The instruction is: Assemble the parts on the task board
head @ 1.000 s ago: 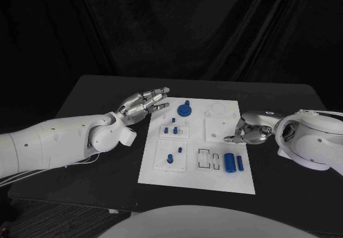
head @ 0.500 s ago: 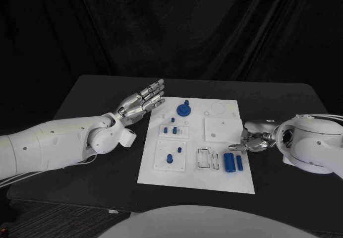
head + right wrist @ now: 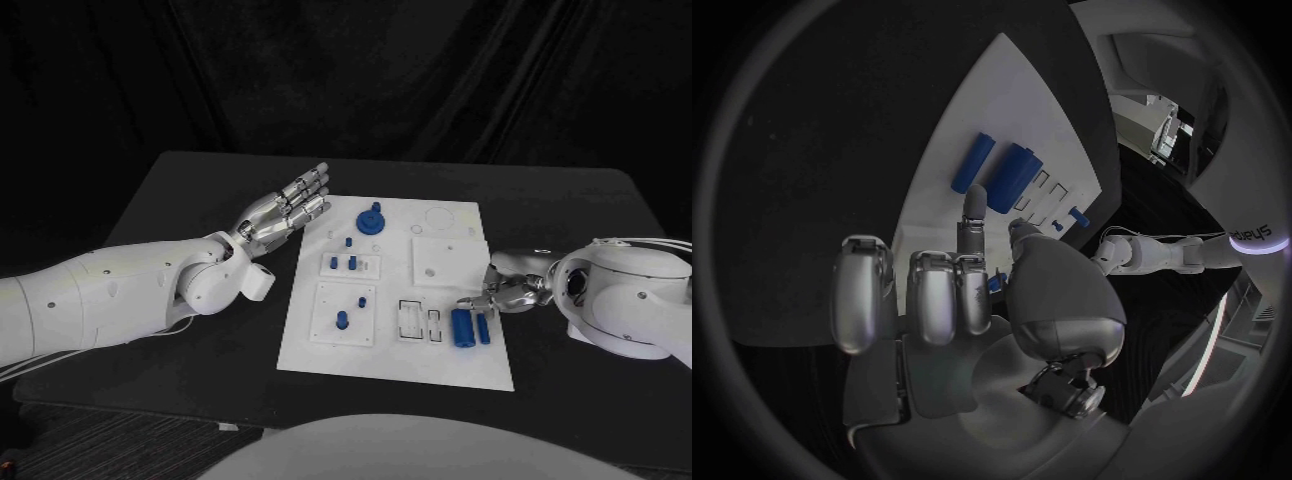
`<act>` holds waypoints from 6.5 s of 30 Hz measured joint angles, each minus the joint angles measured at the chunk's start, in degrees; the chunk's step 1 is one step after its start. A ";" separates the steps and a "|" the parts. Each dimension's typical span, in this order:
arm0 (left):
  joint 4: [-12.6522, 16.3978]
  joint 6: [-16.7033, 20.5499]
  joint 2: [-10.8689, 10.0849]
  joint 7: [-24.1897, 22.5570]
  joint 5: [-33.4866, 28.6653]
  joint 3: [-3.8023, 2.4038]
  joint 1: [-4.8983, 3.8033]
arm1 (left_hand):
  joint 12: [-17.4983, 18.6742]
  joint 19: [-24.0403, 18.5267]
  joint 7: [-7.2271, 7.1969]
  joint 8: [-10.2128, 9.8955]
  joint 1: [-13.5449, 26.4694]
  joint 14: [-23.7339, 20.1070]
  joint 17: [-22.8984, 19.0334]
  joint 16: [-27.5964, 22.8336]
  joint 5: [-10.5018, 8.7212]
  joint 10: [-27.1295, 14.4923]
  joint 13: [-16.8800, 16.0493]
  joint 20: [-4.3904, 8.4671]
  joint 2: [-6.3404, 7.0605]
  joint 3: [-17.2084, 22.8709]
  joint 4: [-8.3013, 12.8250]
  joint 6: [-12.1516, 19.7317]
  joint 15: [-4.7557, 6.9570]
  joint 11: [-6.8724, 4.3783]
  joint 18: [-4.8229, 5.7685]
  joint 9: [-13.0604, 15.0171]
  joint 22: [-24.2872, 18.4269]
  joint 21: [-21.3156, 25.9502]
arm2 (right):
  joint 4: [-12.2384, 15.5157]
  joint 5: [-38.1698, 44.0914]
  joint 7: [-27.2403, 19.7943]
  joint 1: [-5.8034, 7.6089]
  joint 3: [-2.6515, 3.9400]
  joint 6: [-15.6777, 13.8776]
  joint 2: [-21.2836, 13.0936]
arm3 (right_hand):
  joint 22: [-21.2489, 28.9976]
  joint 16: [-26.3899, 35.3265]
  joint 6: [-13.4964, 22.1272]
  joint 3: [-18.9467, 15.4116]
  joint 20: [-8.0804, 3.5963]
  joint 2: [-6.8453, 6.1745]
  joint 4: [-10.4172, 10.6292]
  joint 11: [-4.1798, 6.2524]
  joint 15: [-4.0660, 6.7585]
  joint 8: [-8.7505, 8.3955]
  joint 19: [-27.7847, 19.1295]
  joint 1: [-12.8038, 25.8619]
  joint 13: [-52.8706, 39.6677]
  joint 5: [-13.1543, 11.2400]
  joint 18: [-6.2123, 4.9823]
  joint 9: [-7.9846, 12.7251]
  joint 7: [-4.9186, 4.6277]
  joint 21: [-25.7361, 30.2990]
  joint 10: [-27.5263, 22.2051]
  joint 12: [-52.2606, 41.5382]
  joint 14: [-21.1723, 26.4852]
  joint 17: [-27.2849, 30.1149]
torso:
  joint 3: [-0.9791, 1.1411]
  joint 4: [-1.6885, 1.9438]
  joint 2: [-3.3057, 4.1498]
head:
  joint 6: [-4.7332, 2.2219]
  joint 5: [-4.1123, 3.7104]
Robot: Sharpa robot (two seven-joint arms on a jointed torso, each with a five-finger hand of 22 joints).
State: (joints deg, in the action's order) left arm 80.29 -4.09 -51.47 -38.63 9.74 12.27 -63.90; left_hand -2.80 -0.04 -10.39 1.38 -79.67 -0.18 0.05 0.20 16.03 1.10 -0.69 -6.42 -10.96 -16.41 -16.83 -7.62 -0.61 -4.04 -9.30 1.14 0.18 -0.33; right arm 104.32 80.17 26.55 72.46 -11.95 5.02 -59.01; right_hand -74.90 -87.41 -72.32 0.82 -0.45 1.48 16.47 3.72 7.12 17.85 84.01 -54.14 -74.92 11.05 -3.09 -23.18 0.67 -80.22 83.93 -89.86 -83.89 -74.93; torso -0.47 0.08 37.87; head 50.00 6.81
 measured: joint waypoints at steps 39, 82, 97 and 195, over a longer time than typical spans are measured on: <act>-0.60 -1.99 0.26 -0.11 0.33 0.00 0.42 | -0.01 0.11 2.73 0.00 -1.61 0.10 0.01 0.00 2.91 0.32 -0.03 -1.36 -1.61 0.65 0.00 -0.88 -1.15 3.49 0.01 0.05 0.27 0.00 | 0.38 -0.71 1.45 -2.26 0.02 -0.34 1.89 | -0.03 0.88 7.24 -2.10 -0.67 -4.02 -0.92 0.82 0.56 2.74 0.15 -2.14 0.02 -6.22 -0.02 -19.90 -0.46 1.90 -0.02 0.00 -0.06 0.01 | -0.03 -0.03 -0.03 | 0.00 -0.22; -0.56 -2.79 0.30 -0.15 0.40 0.00 0.55 | -1.18 0.10 5.48 0.00 -3.02 0.29 0.05 0.00 6.16 0.90 -0.27 -1.36 -3.02 1.37 0.09 -2.84 -1.37 6.07 0.00 0.28 0.32 0.00 | 1.42 -0.84 1.86 -2.61 0.50 3.17 3.95 | -0.01 1.78 16.07 0.71 1.81 -5.31 -5.82 -2.84 -2.35 -7.57 -0.09 -14.07 -0.01 27.43 -0.02 -17.79 -6.19 4.00 0.09 0.01 -0.02 0.02 | 0.00 -0.02 -0.01 | 0.00 -0.10; -0.53 -3.15 0.29 -0.16 0.41 0.00 0.57 | -1.57 0.52 7.43 0.23 -3.03 0.10 0.01 0.00 6.38 0.93 -0.32 -1.78 -3.48 1.52 0.24 -4.78 -1.97 6.10 0.00 0.47 0.74 0.00 | 0.95 -0.83 3.52 -2.55 0.62 4.58 5.18 | 0.00 1.78 19.54 4.81 2.10 -4.95 -11.53 -3.03 -2.74 -2.86 0.03 -9.91 0.00 9.14 -0.02 -21.57 -7.42 4.34 -0.10 0.01 -0.04 0.02 | 0.00 -0.01 -0.02 | 0.00 -0.13; -0.82 -4.71 0.89 -0.20 0.45 0.00 0.70 | -3.58 1.54 12.86 1.28 -5.63 0.52 0.10 0.00 9.78 1.75 -0.56 -4.02 -4.25 3.17 0.63 -9.38 -4.01 6.50 0.00 1.06 2.22 -0.67 | -5.17 -34.75 8.36 0.82 0.02 0.99 11.63 | -0.01 3.77 23.77 8.98 2.31 -0.66 -6.00 -3.32 -2.73 2.12 -0.18 0.84 0.00 5.63 -0.02 -18.05 -4.91 7.23 0.00 0.01 -0.05 0.45 | 0.00 -0.01 0.02 | 0.00 -0.07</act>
State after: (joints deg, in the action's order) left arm 79.47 -8.80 -50.58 -38.82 10.19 12.26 -63.20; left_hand -6.38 1.50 2.47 2.66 -85.30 0.33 0.15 0.21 25.81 2.85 -1.26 -10.44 -15.21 -13.24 -16.20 -17.00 -4.62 2.45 -9.30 2.20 2.40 -1.00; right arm 99.15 45.42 34.91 73.28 -11.93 6.01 -47.38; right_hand -74.91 -83.64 -48.55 9.80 1.85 0.82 10.46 0.40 4.38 19.97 83.83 -53.30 -74.92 16.68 -3.11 -41.24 -4.24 -72.99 83.93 -89.85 -83.94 -74.48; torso -0.47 0.07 37.89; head 50.00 6.74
